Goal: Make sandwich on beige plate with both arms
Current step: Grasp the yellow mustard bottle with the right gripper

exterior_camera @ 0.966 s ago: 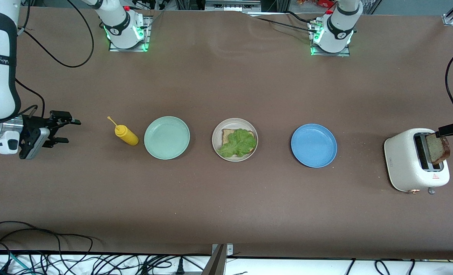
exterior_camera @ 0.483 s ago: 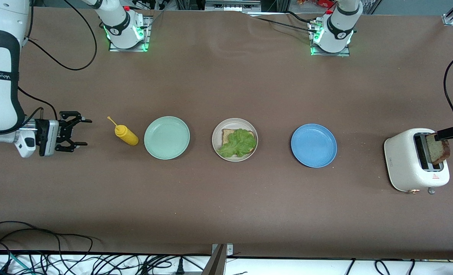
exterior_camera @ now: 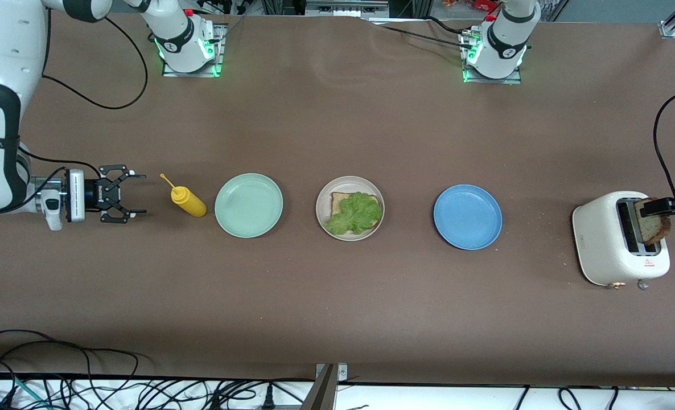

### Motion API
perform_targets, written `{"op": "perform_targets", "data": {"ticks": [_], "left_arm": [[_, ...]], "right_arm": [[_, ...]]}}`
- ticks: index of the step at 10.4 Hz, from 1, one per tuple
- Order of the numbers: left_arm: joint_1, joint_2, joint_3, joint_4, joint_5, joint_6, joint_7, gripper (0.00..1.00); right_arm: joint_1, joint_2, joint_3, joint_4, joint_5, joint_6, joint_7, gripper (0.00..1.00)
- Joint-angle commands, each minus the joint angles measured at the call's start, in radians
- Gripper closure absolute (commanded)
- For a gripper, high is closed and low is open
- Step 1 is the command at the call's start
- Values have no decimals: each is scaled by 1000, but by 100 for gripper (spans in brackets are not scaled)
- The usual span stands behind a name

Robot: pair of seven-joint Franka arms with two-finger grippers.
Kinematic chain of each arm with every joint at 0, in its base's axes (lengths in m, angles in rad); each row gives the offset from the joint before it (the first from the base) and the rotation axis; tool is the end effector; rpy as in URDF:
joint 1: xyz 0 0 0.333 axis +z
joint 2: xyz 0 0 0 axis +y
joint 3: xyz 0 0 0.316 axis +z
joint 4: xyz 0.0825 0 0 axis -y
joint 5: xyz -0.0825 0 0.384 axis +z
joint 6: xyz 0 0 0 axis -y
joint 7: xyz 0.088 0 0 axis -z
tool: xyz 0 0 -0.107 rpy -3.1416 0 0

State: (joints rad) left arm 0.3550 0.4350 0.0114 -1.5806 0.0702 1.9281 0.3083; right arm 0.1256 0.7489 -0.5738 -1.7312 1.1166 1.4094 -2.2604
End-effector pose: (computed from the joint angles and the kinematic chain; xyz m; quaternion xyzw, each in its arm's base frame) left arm 0.6227 0.2432 0.3800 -0.9983 -0.0149 0.0527 0.0183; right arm 0.5786 -0.1286 0.1873 -0.6689 -0.5464 -0.2368 0.4450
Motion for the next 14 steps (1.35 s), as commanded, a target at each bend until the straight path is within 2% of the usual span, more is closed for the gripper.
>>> {"op": "perform_targets", "data": {"ticks": [1,2,3,4,5,6,7,9,11,12,14], "left_arm": [[9,17,-8,11,25,15,17,28],[7,21,-7,11,25,15,15,53],[7,24,-7,11,25,15,17,68],[7,24,-7,11,25,15,17,70],[9,24,-7,11,25,15,20,77],[7,24,-7,11,25,15,18,97],[7,27,-5,11,25,15,17,100],[7,30,-8,13,90,15,17,100],[6,27,-8,14,103,14,18,100],[5,25,-8,34,103,8,17,100],[-4,22,-13,60,103,-7,14,100]], "right_arm": [[-4,39,21,15,86,-20,-143,0],[-7,50,44,7,98,-33,-186,0],[-14,69,49,5,115,-44,-224,0],[-15,78,54,5,150,-50,-278,0],[-15,82,60,4,160,-53,-294,0],[-20,87,75,2,175,-56,-300,0],[-29,95,97,-19,196,-66,-321,0],[-30,95,120,-57,226,-75,-344,0],[-29,95,146,-68,258,-76,-346,0],[-30,95,163,-68,262,-78,-346,7],[-29,95,164,-68,276,-81,-346,76]]}}
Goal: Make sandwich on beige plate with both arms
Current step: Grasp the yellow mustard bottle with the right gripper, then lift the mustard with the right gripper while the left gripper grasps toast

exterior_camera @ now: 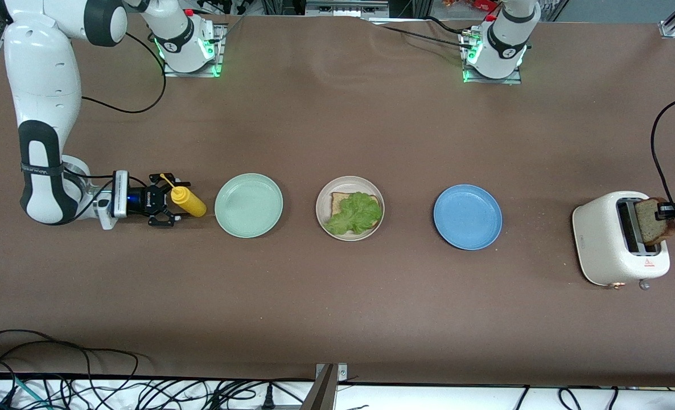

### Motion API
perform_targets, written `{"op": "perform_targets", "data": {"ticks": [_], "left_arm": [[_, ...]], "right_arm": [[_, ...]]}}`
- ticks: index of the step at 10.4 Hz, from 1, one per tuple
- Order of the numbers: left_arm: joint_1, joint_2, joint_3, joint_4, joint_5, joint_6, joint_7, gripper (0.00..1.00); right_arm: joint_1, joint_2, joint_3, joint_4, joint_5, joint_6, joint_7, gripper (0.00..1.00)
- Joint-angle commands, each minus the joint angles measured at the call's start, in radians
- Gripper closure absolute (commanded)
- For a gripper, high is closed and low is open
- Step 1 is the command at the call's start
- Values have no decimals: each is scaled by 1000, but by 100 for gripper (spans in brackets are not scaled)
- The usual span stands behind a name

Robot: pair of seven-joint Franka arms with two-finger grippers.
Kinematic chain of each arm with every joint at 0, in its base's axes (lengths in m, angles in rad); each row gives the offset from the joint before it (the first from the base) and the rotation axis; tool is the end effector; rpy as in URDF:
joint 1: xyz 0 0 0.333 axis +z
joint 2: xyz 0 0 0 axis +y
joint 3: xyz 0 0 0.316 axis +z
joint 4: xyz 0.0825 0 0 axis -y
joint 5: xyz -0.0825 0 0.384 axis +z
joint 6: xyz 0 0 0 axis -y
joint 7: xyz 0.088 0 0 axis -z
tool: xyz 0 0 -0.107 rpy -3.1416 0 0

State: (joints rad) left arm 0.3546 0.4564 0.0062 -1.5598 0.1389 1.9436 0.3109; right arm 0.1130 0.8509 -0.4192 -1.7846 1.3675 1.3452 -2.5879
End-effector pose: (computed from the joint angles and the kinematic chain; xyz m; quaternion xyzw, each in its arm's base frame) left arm 0.6291 0.2468 0.3768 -0.9972 0.0030 0.0556 0.0495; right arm 0.5689 -0.0411 0.1146 -0.5441 -0.5553 -0.3920 0.4919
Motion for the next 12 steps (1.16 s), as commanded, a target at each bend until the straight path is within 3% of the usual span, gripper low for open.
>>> {"op": "perform_targets", "data": {"ticks": [1,4,7,12], "left_arm": [[-5,2,-9,59,34,-46,11,100],[-19,5,-14,153,31,-138,11,100],[-40,4,-18,214,22,-216,16,100],[-66,4,-18,310,24,-293,103,100]], "right_arm": [[-16,-7,10,-13,24,-18,-15,96],[-6,-15,8,-4,25,-11,44,100],[23,-50,-3,10,19,-1,242,100],[132,-136,-19,25,-5,153,498,100]]}}
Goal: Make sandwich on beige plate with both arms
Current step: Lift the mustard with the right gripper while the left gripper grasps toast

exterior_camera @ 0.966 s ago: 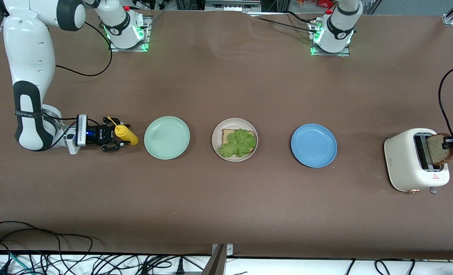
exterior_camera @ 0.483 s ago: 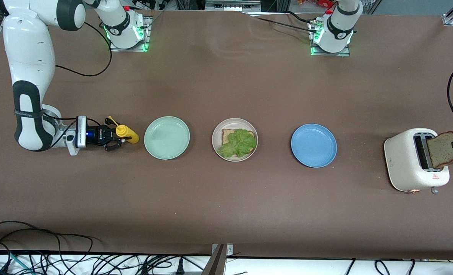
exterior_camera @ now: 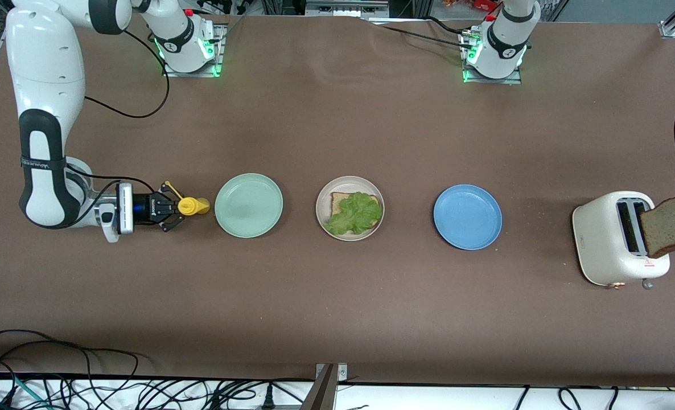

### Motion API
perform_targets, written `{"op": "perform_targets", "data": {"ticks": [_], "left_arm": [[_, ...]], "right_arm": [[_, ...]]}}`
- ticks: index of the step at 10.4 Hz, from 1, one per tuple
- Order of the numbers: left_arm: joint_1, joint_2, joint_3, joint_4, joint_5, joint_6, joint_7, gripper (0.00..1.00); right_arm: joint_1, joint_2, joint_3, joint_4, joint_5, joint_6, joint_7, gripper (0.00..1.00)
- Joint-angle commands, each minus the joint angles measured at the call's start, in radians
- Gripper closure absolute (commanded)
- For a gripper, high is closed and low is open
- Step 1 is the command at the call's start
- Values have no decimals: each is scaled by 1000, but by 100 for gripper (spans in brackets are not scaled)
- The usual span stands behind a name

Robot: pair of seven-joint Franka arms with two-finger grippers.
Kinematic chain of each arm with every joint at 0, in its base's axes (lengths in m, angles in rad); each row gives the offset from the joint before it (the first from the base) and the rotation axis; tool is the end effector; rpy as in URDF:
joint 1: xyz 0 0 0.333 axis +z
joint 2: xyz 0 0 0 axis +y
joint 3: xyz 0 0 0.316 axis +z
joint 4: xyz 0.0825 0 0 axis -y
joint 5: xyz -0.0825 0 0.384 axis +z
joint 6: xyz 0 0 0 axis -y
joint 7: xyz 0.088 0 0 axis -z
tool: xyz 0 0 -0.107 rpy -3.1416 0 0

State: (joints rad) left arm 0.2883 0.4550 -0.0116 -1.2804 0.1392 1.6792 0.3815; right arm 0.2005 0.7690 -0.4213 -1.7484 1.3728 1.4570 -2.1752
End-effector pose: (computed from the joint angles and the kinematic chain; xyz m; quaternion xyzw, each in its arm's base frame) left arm 0.6570 0.2022 0.4882 -0.9955 0.0612 0.0480 0.0537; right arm 0.6068 0.0020 0.1656 -0.6392 -0.4954 -0.2989 0.5066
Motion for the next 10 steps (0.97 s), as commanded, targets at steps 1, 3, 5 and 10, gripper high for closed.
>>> {"op": "perform_targets", "data": {"ticks": [1,3,5,10], "left_arm": [[0,4,-5,32,20,-32,33,100],[-14,1,-19,32,16,-52,43,100],[-15,1,-40,44,-59,-104,45,100],[-29,16,-48,47,-287,-171,43,100]], "right_arm": [[97,-86,-42,-10,-32,92,157,100],[271,-147,-143,35,-145,193,359,100],[435,-158,-247,102,-251,229,541,100],[744,-157,-314,145,-622,440,927,100]]}}
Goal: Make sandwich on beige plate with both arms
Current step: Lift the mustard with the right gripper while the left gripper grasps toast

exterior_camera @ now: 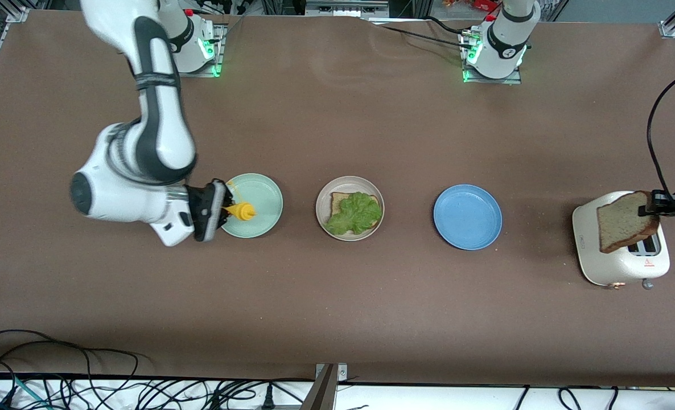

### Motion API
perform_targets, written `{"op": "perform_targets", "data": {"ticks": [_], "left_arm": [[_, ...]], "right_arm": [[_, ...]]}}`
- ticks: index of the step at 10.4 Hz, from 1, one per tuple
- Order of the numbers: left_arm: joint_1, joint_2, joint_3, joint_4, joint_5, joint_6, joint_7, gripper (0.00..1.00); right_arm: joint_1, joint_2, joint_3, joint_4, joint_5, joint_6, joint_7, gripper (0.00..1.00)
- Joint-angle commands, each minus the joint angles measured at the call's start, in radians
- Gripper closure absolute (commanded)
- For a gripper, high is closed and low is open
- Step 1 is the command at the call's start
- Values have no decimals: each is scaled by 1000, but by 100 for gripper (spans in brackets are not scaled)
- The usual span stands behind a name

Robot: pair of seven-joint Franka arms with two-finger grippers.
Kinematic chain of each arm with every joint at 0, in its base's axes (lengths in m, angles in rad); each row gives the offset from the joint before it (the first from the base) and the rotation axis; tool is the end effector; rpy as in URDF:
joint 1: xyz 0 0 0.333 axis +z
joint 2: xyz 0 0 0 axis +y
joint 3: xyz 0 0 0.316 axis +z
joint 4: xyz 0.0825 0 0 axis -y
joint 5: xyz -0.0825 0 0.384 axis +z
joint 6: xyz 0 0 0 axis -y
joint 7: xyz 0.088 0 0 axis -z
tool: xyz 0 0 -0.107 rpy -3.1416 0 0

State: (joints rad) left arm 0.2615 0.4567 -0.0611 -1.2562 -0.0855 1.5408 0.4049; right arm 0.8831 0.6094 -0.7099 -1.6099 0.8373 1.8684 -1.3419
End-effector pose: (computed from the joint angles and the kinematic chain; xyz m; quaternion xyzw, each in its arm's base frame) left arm 0.6603 0.1331 0.4881 0.9900 -0.0972 -0.0647 0.0792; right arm 0.6287 0.2347 0.3275 -0.7958 -0.5694 -0.0375 0.2026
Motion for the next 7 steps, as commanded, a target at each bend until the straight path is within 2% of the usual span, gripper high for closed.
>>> {"op": "perform_targets", "data": {"ticks": [1,3,5,7], "left_arm": [[-1,23,1,23,-100,-34,20,100],[-2,25,0,18,-108,-34,20,100],[-2,31,0,15,-131,-34,20,100],[-2,33,0,15,-131,-34,18,100]], "right_arm": [[112,13,-25,34,-171,52,175,100],[204,48,-22,108,-394,75,365,100],[270,98,-22,174,-551,69,495,100],[357,112,-22,188,-762,67,584,100]]}}
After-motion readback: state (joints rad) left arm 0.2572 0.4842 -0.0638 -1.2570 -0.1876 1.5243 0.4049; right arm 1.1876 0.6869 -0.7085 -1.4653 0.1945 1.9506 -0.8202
